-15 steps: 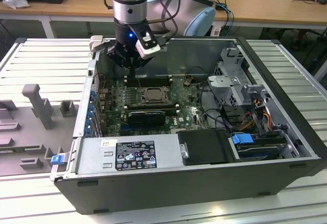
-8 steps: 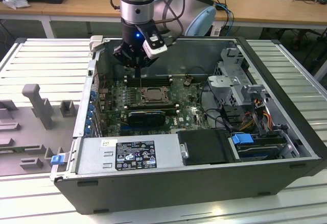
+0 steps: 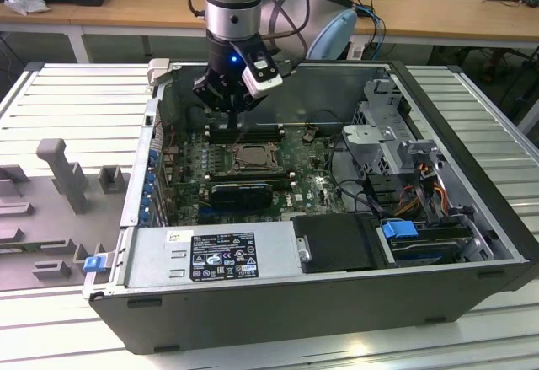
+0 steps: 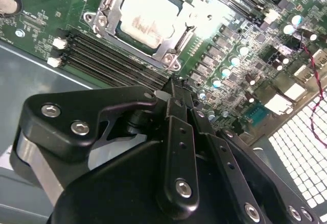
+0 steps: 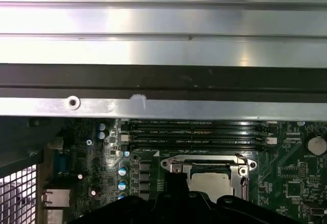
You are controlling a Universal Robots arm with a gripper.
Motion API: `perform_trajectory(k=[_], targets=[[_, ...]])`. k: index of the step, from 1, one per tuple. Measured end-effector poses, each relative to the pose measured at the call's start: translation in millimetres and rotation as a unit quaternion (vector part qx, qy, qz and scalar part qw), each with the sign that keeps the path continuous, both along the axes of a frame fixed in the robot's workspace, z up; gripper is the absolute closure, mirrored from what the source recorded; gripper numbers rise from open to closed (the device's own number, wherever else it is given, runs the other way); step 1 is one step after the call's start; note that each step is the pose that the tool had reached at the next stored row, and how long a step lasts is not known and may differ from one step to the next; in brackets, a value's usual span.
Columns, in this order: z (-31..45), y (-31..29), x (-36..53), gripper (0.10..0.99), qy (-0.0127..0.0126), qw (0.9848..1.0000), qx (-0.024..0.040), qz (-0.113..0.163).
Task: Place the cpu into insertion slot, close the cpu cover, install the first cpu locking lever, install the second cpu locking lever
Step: 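Install the first cpu locking lever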
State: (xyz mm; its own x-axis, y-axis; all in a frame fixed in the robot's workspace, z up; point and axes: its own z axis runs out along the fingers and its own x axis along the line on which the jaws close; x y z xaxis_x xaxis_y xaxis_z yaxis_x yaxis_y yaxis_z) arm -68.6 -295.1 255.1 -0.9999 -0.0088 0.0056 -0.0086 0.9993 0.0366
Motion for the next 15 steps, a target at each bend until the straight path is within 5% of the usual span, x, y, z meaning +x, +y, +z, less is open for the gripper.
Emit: perform_trajectory(k=[2, 4, 10, 15], targets=[[-0.7, -0.1, 6.8, 0.98, 0.0001, 1.0, 0.0028, 0.0], [-1.9, 0.1, 9.9, 0.98, -0.0001, 0.9997, 0.023, 0.0], [-15.3, 0.3, 21.3, 0.98, 0.0, 0.9997, 0.023, 0.005], [-20.5, 1.9, 25.9, 0.98, -0.0039, 0.9996, 0.023, 0.018]])
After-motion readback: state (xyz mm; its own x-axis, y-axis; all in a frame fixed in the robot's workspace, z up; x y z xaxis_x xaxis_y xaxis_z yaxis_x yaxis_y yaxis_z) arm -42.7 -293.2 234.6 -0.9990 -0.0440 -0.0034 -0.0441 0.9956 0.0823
